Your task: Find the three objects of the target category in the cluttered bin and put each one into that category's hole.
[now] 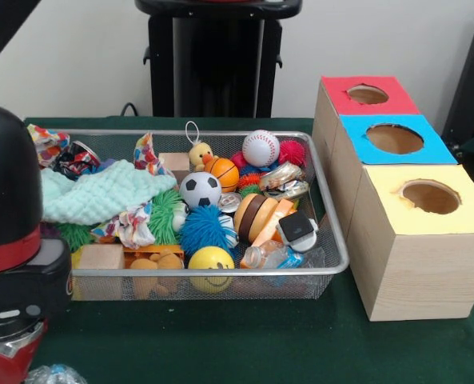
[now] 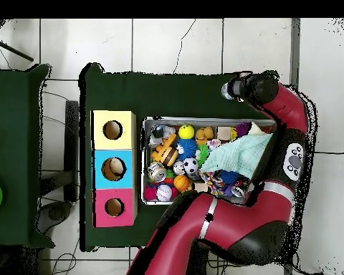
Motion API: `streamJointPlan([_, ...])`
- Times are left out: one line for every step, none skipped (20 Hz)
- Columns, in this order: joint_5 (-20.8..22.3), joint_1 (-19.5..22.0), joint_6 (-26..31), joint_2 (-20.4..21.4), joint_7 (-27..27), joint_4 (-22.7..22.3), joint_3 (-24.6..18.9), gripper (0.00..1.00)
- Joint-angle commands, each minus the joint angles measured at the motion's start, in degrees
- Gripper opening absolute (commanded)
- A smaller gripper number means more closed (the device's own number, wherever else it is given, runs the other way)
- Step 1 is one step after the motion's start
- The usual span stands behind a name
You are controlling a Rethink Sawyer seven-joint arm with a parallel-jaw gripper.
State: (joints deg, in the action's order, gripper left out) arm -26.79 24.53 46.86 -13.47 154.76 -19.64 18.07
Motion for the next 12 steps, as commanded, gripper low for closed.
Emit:
streamJointPlan([-1.19, -2.53, 6.01, 4.38, 7.92, -15.52, -5.21, 0.00])
streamJointPlan([-0.97, -2.65, 6.72, 5.81, 7.67, -17.36, -4.93, 0.00])
streamJointPlan([-0.86, -2.73, 7.50, 7.30, 7.18, -19.30, -4.81, 0.00])
streamJointPlan([-0.89, -2.74, 8.25, 8.81, 6.41, -21.34, -4.93, 0.00])
streamJointPlan([-1.03, -2.69, 8.82, 10.25, 5.52, -23.42, -5.27, 0.00])
streamJointPlan([-1.20, -2.68, 9.23, 11.51, 4.72, -25.27, -5.59, 0.00])
streamJointPlan([-1.25, -2.70, 9.37, 12.74, 4.10, -27.07, -5.77, 0.00])
streamJointPlan([-1.34, -2.74, 9.52, 13.74, 3.65, -28.53, -6.03, 0.00])
streamJointPlan([-1.43, -2.83, 9.67, 14.64, 3.44, -29.83, -6.25, 0.00])
streamJointPlan([-1.51, -2.93, 9.82, 15.55, 3.23, -31.13, -6.47, 0.00])
streamJointPlan([-1.57, -3.03, 10.14, 16.32, 3.15, -32.08, -6.60, 0.00])
streamJointPlan([-1.62, -3.14, 10.46, 17.09, 3.06, -33.02, -6.72, 0.00])
